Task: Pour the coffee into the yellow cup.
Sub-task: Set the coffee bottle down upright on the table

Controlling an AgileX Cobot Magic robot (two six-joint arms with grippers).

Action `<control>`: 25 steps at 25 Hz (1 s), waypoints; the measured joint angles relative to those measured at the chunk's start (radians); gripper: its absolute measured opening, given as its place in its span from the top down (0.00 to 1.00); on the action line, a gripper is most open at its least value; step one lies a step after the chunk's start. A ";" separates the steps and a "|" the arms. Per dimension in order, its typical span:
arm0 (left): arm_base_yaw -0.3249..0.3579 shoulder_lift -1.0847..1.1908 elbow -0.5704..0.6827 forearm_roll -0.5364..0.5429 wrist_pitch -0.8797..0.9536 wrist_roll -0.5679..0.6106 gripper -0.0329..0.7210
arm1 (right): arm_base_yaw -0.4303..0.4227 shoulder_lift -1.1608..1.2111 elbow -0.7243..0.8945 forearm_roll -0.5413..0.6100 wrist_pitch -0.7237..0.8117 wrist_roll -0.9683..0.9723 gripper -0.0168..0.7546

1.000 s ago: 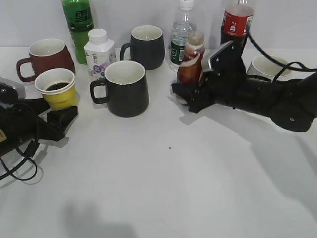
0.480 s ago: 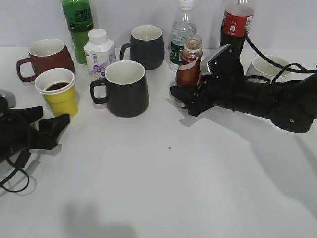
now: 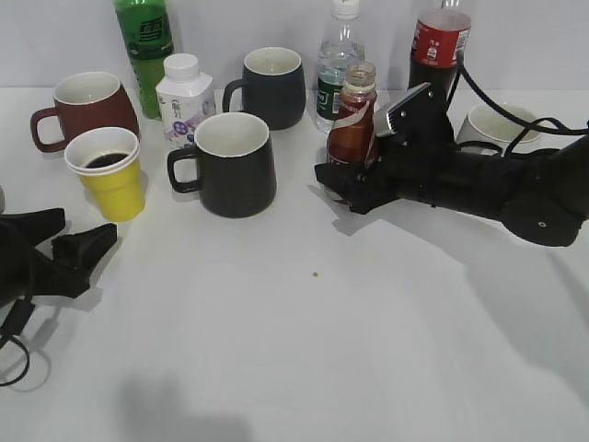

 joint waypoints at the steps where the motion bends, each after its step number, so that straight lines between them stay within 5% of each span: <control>1: 0.000 -0.010 0.007 0.002 0.003 0.000 0.17 | 0.000 0.000 0.000 -0.001 0.004 0.005 0.17; 16: -0.009 -0.229 0.016 0.014 0.304 -0.201 0.17 | 0.000 -0.112 0.143 0.045 0.137 0.046 0.17; 25: -0.009 -0.441 0.017 0.004 0.551 -0.349 0.19 | 0.000 -0.238 0.151 -0.210 0.302 0.363 0.21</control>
